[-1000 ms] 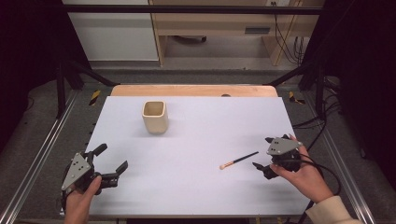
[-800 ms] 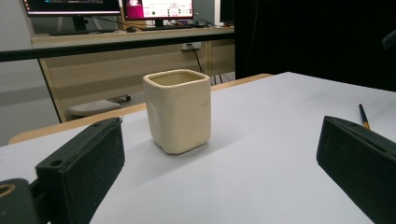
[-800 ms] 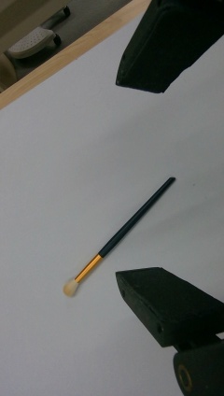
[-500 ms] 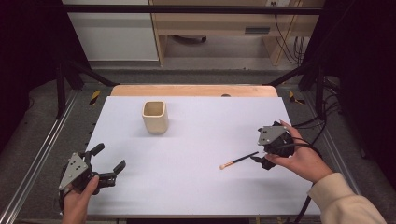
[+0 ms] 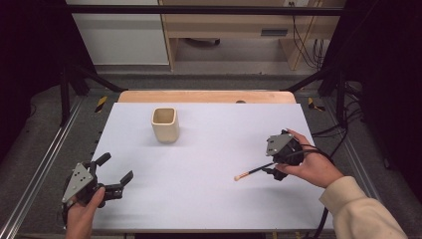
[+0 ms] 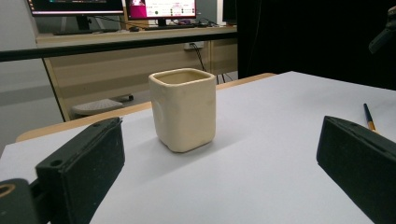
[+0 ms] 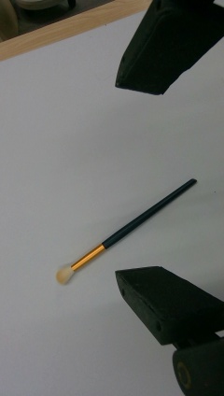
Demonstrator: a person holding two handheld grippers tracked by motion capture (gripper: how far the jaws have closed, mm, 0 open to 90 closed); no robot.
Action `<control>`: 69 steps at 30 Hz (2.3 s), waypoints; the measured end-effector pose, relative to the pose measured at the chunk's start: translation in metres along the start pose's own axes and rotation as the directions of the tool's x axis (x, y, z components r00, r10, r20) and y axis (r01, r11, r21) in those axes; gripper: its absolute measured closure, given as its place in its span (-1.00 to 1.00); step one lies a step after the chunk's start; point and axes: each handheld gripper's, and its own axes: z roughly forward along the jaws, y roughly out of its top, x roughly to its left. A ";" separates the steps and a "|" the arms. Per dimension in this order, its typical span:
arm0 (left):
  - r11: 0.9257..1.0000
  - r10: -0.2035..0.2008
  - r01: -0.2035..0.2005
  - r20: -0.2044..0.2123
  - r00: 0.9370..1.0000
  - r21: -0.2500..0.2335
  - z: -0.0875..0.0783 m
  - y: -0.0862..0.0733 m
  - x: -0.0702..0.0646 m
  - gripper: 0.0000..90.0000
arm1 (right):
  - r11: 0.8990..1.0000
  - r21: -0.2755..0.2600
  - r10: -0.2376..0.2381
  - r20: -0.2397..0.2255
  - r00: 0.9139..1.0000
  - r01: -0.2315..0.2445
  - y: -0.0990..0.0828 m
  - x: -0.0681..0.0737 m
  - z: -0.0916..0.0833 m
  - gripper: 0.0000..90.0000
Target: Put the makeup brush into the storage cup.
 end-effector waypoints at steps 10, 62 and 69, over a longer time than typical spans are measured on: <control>1.000 0.008 -0.008 0.003 1.000 0.008 0.000 0.000 0.001 -0.99 | 1.000 0.006 -0.009 -0.016 1.000 0.009 -0.003 -0.004 0.007 -0.79; 0.999 0.030 -0.031 0.016 0.999 0.024 0.000 -0.001 0.002 -0.99 | 0.992 0.087 -0.073 -0.137 0.988 0.086 0.012 -0.002 0.060 -0.77; 0.999 0.034 -0.035 0.019 0.999 0.026 0.001 -0.001 0.001 -0.99 | 0.990 0.101 -0.079 -0.152 0.985 0.095 0.014 0.001 0.066 -0.79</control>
